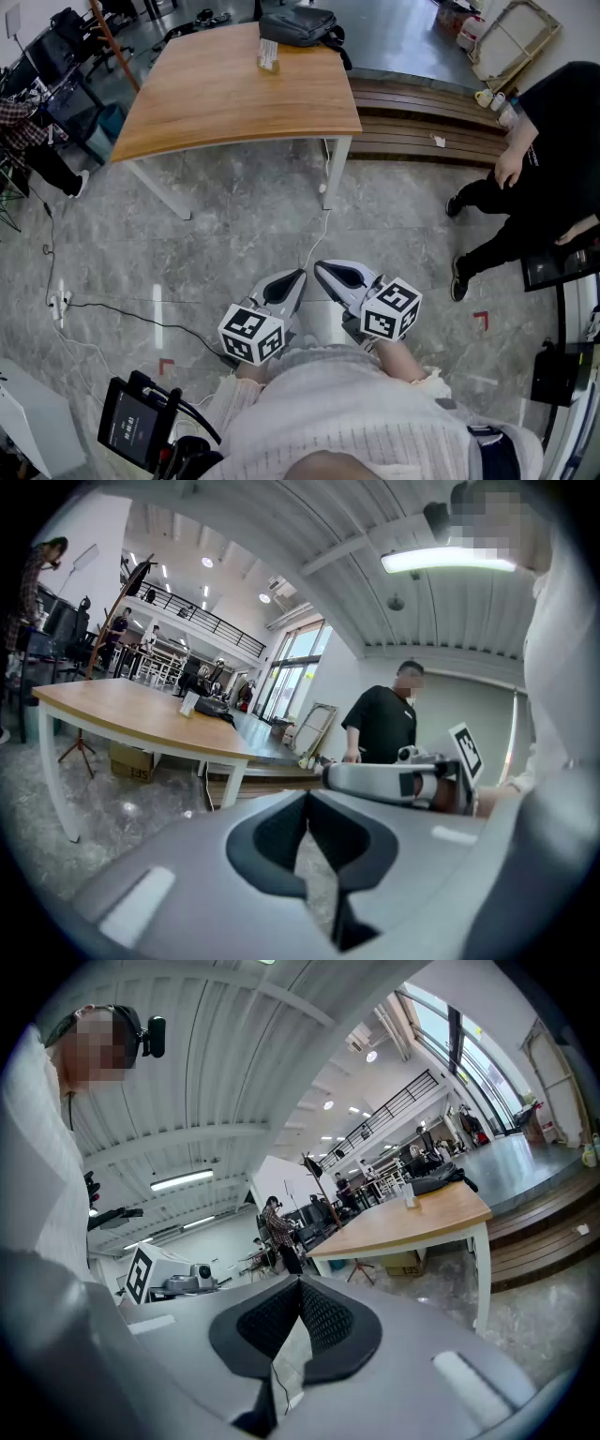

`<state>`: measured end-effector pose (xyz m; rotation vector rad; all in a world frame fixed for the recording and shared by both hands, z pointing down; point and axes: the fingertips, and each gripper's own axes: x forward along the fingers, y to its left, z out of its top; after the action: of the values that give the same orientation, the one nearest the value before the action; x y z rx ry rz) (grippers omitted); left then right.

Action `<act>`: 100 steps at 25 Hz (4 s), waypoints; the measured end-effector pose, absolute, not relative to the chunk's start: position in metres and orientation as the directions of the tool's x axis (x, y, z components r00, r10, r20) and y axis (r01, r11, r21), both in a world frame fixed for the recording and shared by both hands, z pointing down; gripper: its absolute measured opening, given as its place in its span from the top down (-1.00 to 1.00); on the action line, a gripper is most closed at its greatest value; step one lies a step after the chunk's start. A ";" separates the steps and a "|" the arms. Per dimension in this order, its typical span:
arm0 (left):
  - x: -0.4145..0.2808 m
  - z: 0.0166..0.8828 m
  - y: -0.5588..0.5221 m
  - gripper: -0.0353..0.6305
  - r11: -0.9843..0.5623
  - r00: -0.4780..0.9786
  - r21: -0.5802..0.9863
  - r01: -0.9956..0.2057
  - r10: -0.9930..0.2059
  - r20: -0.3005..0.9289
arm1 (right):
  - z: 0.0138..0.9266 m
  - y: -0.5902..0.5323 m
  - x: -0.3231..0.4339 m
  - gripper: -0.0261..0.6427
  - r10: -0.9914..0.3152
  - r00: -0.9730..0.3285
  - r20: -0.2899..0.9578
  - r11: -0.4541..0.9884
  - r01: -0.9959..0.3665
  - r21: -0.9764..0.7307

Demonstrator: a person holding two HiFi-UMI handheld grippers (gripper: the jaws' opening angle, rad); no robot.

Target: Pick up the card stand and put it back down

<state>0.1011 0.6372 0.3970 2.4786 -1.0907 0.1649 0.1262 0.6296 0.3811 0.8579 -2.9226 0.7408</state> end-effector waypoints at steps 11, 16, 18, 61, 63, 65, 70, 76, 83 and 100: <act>0.059 0.401 0.491 0.87 -0.632 0.703 0.310 -0.710 -0.660 0.266 | 0.387 0.488 0.089 0.92 -0.553 -0.825 0.116 0.724 -0.544 -0.423; 0.027 0.389 0.395 0.87 -0.658 0.727 0.309 -0.687 -0.633 0.268 | 0.370 0.393 0.059 0.92 -0.575 -0.811 0.109 0.720 -0.565 -0.402; 0.015 0.383 0.357 0.87 -0.668 0.735 0.308 -0.677 -0.626 0.261 | 0.361 0.354 0.047 0.92 -0.592 -0.800 0.103 0.717 -0.580 -0.386; -0.023 0.403 -0.055 0.87 -0.567 0.677 0.374 -0.734 -0.658 0.331 | 0.392 -0.088 0.022 0.92 -0.550 -0.797 0.250 0.701 -0.603 -0.380; -0.026 0.408 -0.067 0.87 -0.564 0.680 0.385 -0.730 -0.653 0.332 | 0.399 -0.103 0.020 0.92 -0.554 -0.787 0.272 0.699 -0.617 -0.362; -0.029 0.413 -0.078 0.87 -0.561 0.683 0.396 -0.727 -0.650 0.334 | 0.406 -0.117 0.019 0.88 -0.559 -0.775 0.295 0.688 -0.632 -0.357; -0.037 0.424 -0.102 0.87 -0.544 0.689 0.435 -0.718 -0.644 0.332 | 0.428 -0.152 0.015 0.62 -0.569 -0.737 0.364 0.661 -0.674 -0.331; -0.031 0.436 -0.117 0.87 -0.535 0.713 0.488 -0.690 -0.622 0.325 | 0.464 -0.191 0.011 0.31 -0.572 -0.686 0.450 0.640 -0.716 -0.278; -0.039 0.456 -0.137 0.87 -0.487 0.709 0.544 -0.683 -0.623 0.331 | 0.503 -0.225 -0.001 0.17 -0.528 -0.657 0.538 0.644 -0.723 -0.250; -0.048 0.478 -0.156 0.87 -0.407 0.685 0.609 -0.681 -0.649 0.332 | 0.549 -0.256 -0.024 0.10 -0.438 -0.572 0.694 0.764 -0.644 -0.048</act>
<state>-0.0484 -0.1558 0.4778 2.1476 -1.0157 0.0543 -0.0240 -0.2559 0.5493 0.8041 -2.2698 0.3879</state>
